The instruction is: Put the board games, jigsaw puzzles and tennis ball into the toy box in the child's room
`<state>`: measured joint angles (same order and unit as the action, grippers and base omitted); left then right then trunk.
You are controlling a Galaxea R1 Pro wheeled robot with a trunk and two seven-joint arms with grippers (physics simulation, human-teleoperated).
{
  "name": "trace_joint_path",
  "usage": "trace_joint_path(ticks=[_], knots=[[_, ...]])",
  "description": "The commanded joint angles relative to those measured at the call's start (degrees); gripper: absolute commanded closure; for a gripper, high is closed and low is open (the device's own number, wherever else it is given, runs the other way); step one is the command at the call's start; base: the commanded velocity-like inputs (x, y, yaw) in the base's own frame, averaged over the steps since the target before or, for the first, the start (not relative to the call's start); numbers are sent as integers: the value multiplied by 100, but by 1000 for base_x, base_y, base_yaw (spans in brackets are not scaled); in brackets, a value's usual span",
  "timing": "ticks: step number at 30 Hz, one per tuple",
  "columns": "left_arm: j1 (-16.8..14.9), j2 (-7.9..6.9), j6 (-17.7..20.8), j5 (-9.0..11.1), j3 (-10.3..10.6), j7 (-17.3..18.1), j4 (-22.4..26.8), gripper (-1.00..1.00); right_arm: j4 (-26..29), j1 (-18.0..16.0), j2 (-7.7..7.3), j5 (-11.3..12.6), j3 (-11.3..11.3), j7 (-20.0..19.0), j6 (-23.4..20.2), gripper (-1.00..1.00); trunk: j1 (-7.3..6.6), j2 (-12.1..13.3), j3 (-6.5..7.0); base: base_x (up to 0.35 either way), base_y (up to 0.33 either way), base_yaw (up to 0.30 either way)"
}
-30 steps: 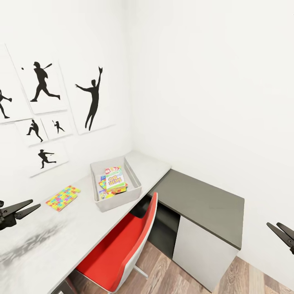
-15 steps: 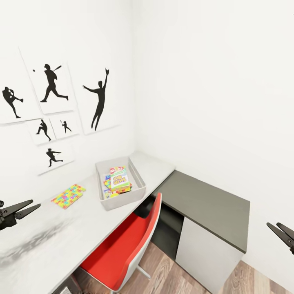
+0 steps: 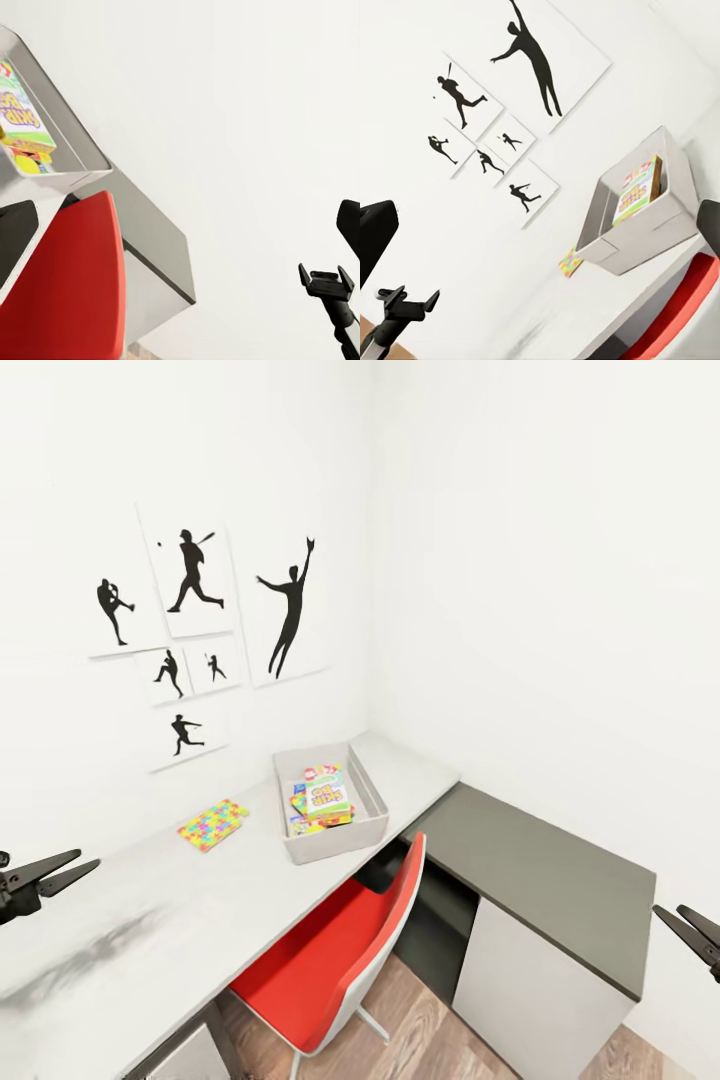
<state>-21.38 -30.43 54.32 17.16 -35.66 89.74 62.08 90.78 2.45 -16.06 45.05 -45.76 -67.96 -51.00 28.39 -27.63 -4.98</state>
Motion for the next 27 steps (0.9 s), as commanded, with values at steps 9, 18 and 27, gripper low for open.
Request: trace_joint_path(ticks=[9,18,27], knots=[[-6,28,61,-11,0,26,-1,-100,2,1,-2,22,2,2,-32,-100,3,-10,42,-5,0,241],[-6,66,61,-11,4,26,0,-100,1,1,-2,22,-3,2,-32,-100,3,-10,93,0,0,243],[-6,71,61,-11,-2,26,1,-100,1,1,-2,23,-3,2,-32,-100,3,-10,141,-34,0,244]])
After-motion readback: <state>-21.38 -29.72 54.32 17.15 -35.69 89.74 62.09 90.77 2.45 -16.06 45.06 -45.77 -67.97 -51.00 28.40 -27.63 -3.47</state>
